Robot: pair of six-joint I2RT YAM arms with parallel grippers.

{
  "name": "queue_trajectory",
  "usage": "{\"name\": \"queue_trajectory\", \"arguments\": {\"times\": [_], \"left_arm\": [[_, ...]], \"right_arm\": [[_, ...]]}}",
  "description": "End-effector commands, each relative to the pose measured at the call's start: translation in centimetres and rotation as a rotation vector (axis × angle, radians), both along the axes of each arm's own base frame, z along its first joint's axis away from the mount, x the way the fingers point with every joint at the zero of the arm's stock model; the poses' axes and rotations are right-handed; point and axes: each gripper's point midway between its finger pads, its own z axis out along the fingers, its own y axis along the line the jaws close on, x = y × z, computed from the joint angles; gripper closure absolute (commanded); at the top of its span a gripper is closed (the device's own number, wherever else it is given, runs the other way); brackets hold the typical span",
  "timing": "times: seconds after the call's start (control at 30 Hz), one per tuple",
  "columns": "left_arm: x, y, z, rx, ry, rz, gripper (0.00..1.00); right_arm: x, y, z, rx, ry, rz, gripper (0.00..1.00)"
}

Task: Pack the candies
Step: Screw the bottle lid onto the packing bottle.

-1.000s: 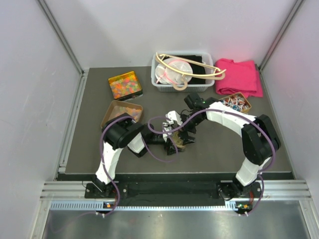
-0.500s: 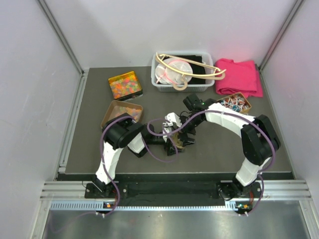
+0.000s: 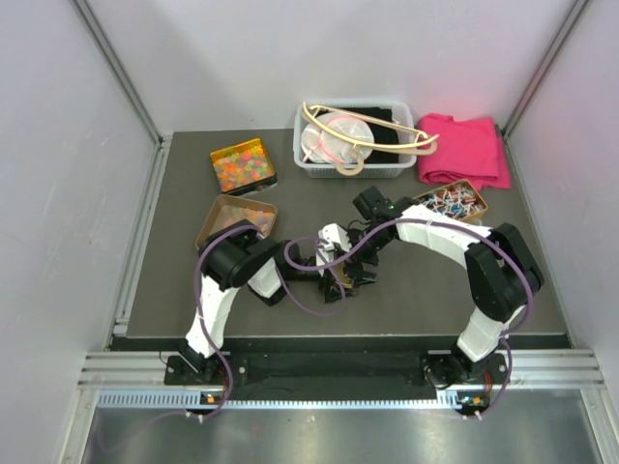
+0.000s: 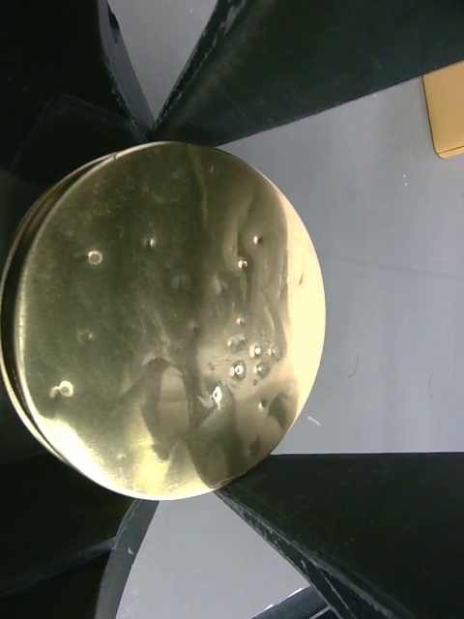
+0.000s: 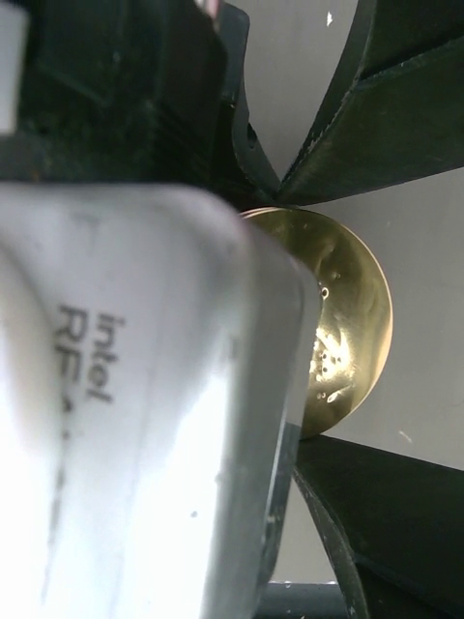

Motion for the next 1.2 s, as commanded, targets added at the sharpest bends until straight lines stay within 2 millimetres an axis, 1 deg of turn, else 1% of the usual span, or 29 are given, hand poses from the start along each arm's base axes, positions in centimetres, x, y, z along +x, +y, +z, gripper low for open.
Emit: {"name": "queue_trajectory", "arguments": {"times": [0.0,0.03,0.07,0.17,0.27,0.3,0.33,0.4,0.43,0.47,0.5,0.57,0.6,0.63,0.67,0.7,0.73,0.8,0.93,1.0,1.07,1.17], "left_arm": [[-0.6,-0.4,2.5,-0.115,-0.106,-0.032,0.05],[-0.6,-0.4,2.5,-0.115,-0.105,-0.031,0.05],[-0.6,-0.4,2.6,-0.116,-0.108,-0.028,0.05],[-0.4,-0.3,2.6,-0.116,-0.114,-0.019,0.05],[-0.2,-0.3,2.6,-0.116,-0.120,-0.005,0.05],[-0.1,-0.3,2.6,-0.114,-0.123,0.000,0.05],[-0.1,-0.3,2.6,-0.114,-0.124,0.003,0.05],[0.1,-0.2,2.6,-0.113,-0.128,0.013,0.05],[0.1,-0.2,2.6,-0.113,-0.131,0.016,0.05],[0.2,-0.2,2.6,-0.113,-0.131,0.019,0.05],[0.2,-0.2,2.6,-0.113,-0.132,0.021,0.05],[0.3,-0.2,2.6,-0.112,-0.133,0.026,0.05],[0.4,-0.2,2.5,-0.111,-0.133,0.030,0.05],[0.3,-0.1,2.5,-0.110,-0.133,0.030,0.05],[0.3,-0.1,2.6,-0.110,-0.135,0.030,0.05],[0.3,-0.1,2.6,-0.111,-0.138,0.029,0.04],[0.1,-0.1,2.7,-0.112,-0.139,0.019,0.01],[-0.1,0.0,2.7,-0.110,-0.147,0.015,0.01],[-0.2,0.3,3.1,-0.114,-0.161,0.010,0.01],[-0.4,0.5,3.2,-0.112,-0.156,0.004,0.01],[-0.8,0.7,3.5,-0.115,-0.161,-0.010,0.01],[-0.9,1.0,4.1,-0.121,-0.163,-0.010,0.01]], "right_arm": [[0.1,0.9,1.0,0.037,-0.016,-0.004,0.07],[0.3,0.9,1.0,0.032,-0.011,-0.027,0.13],[0.5,0.9,0.8,0.027,-0.005,-0.039,0.22],[0.9,1.2,0.7,0.018,0.022,-0.097,0.37],[1.0,1.4,0.6,0.019,0.034,-0.148,0.38],[0.9,1.2,0.6,0.014,0.029,-0.163,0.38],[1.5,1.6,0.7,0.033,0.013,-0.202,0.38],[2.1,1.3,0.5,0.020,-0.021,-0.259,0.39],[2.5,1.6,0.6,0.028,-0.034,-0.296,0.39],[2.6,1.6,0.4,0.021,-0.044,-0.319,0.40],[2.6,1.2,-0.2,0.001,-0.048,-0.341,0.40],[2.4,1.6,-0.4,-0.003,-0.044,-0.377,0.41],[2.3,1.4,-0.7,-0.020,-0.051,-0.395,0.40],[2.1,1.4,-0.8,-0.025,-0.050,-0.405,0.40],[2.4,1.7,-0.7,-0.013,-0.069,-0.416,0.40],[2.7,1.2,-1.0,-0.029,-0.087,-0.441,0.40],[2.8,1.1,-0.9,-0.031,-0.096,-0.446,0.40],[3.3,0.6,-0.9,-0.045,-0.129,-0.463,0.39],[3.4,0.2,-0.9,-0.049,-0.149,-0.466,0.38],[3.7,-0.1,-0.8,-0.052,-0.171,-0.480,0.37],[4.0,-0.5,-0.7,-0.057,-0.180,-0.489,0.36],[4.6,-1.4,-0.4,-0.054,-0.177,-0.520,0.35]]}}
